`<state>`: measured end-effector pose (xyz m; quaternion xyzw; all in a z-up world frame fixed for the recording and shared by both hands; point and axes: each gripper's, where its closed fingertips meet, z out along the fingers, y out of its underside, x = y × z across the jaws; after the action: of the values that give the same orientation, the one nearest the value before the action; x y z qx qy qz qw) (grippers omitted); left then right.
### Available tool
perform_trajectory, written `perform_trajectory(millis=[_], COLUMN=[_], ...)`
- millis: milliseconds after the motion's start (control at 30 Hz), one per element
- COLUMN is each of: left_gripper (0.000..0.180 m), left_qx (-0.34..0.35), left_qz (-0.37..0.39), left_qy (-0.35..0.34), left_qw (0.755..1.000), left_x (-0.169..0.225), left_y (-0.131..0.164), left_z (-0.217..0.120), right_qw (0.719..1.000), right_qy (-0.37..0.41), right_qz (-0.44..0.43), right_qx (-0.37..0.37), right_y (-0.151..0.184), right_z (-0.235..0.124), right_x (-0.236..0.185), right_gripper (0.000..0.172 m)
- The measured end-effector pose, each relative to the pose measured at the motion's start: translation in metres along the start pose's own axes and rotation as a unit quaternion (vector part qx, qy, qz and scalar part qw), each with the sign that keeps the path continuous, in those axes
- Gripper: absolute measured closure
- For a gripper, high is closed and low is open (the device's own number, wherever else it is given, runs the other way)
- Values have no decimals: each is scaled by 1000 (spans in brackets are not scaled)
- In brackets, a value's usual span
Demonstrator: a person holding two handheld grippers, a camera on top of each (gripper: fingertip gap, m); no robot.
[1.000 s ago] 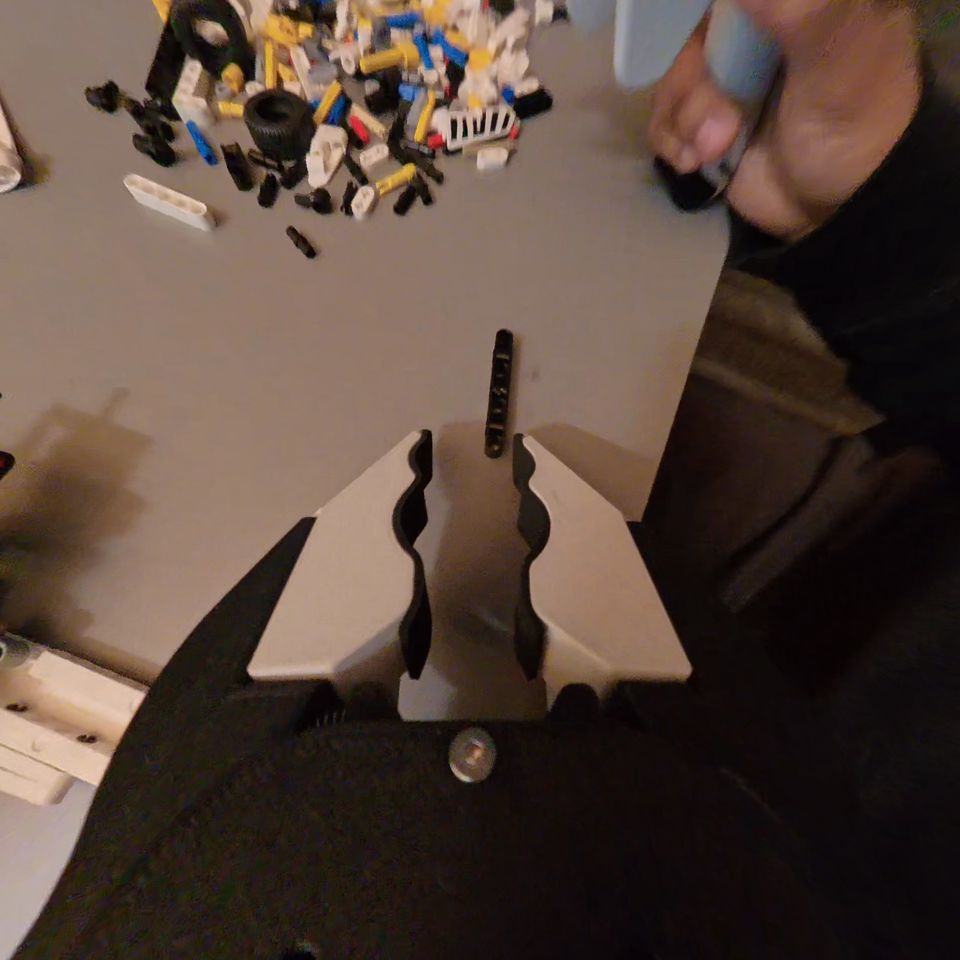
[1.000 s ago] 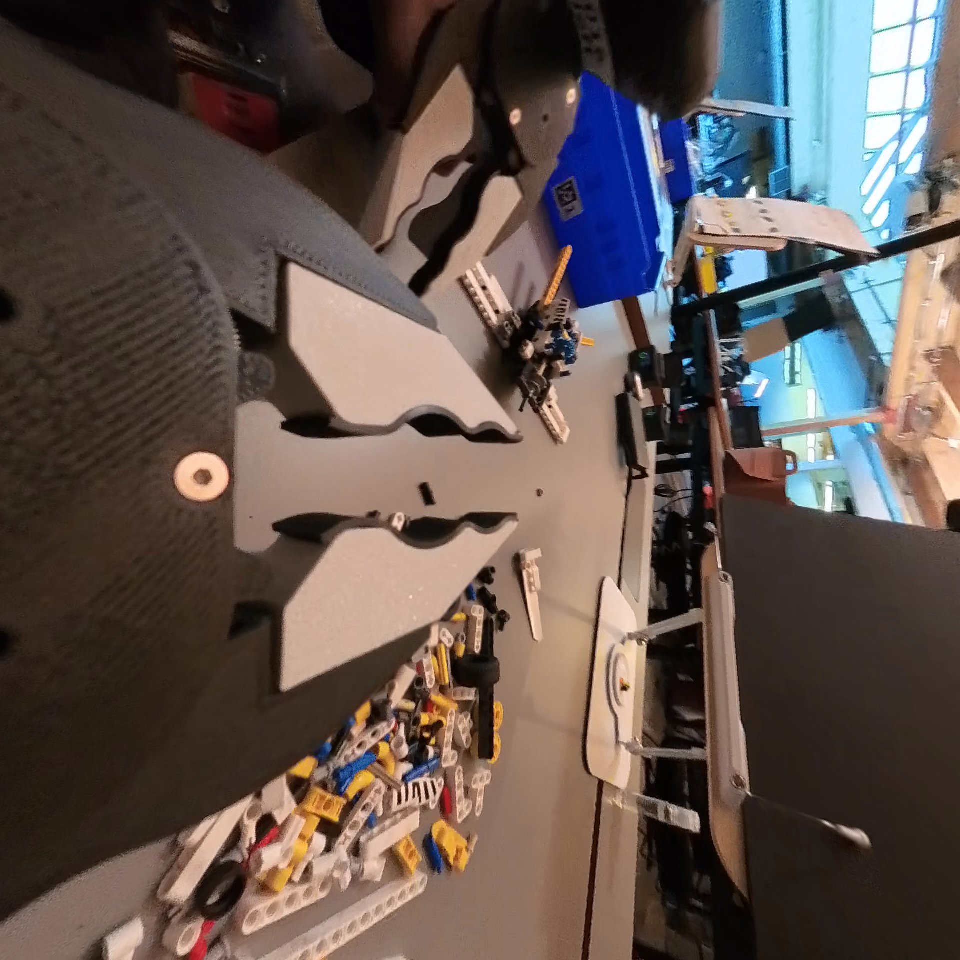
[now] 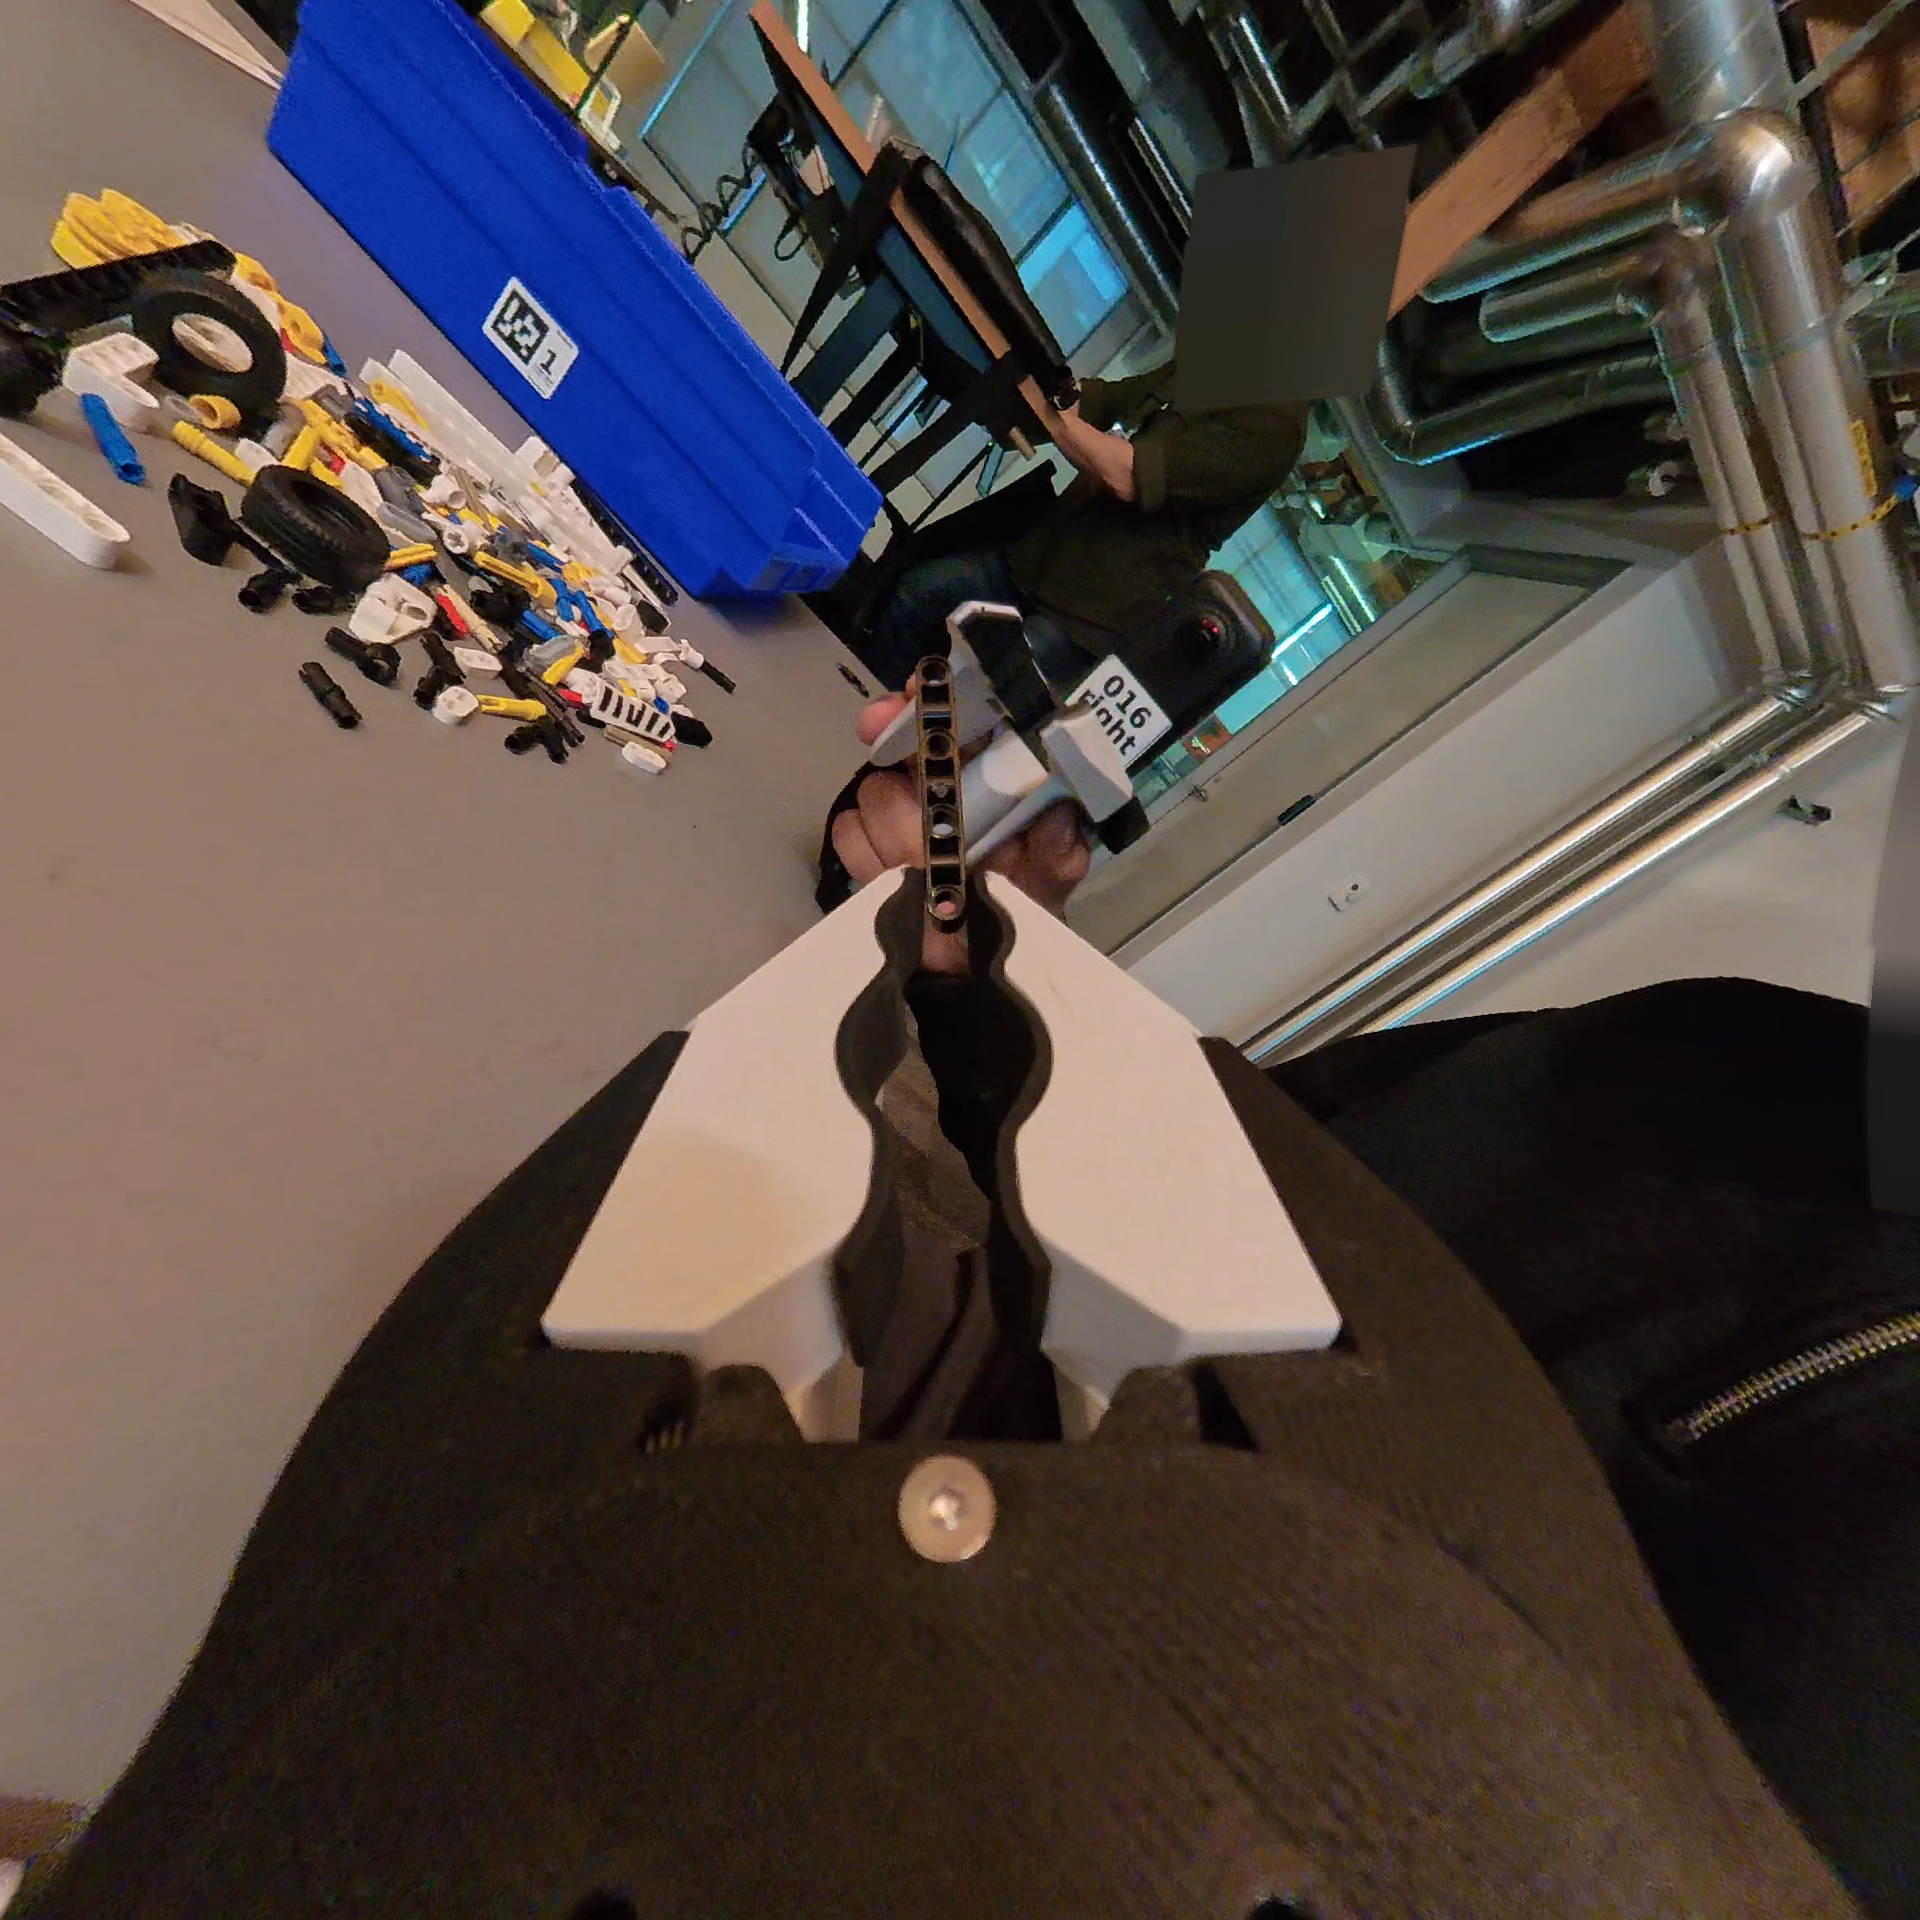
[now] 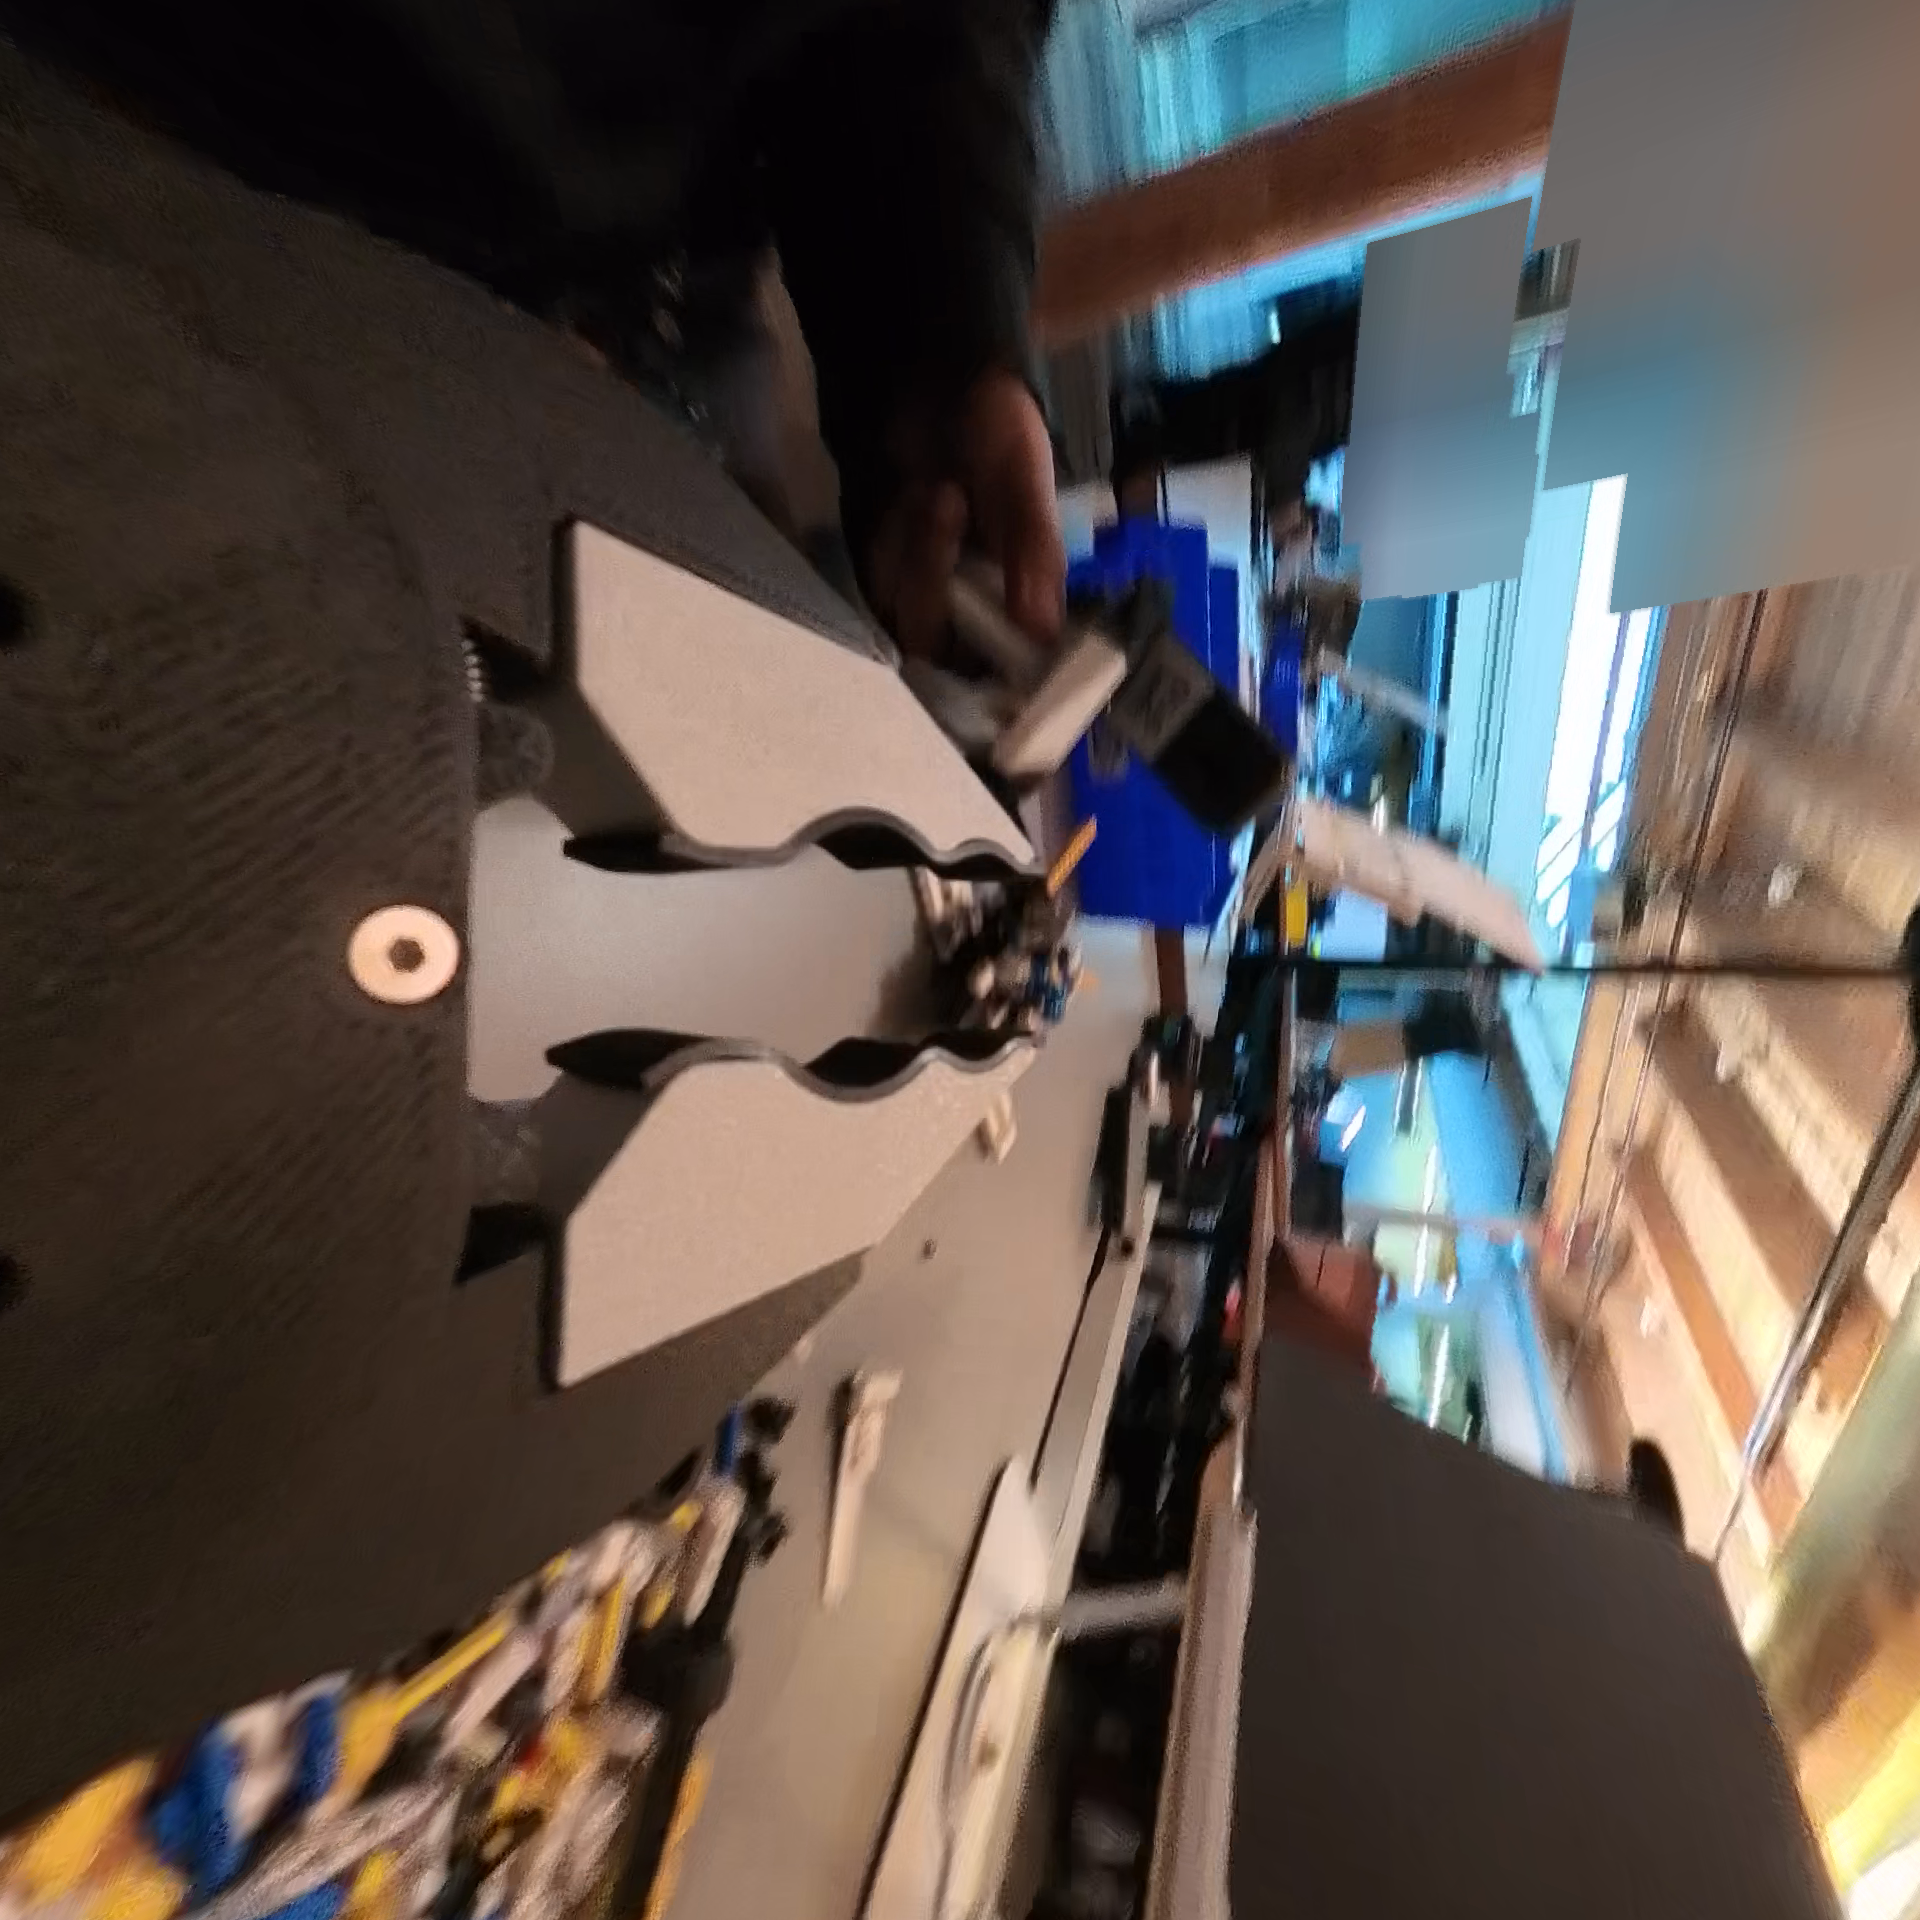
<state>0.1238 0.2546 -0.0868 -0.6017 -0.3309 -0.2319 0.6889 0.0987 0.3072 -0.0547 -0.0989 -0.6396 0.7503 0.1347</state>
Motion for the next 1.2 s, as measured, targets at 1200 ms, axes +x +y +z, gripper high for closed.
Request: perform_trajectory(millis=[1200], left_gripper=[143], left_qx=[159], left_qz=[284], left_qy=[-316], left_qw=[891], left_x=[-37], left_y=[-132], left_z=[-151], right_qw=[843], right_qy=[138], right_qz=[258], right_qx=[-452], right_y=[107], right_z=[31], right_x=[142], right_gripper=[166])
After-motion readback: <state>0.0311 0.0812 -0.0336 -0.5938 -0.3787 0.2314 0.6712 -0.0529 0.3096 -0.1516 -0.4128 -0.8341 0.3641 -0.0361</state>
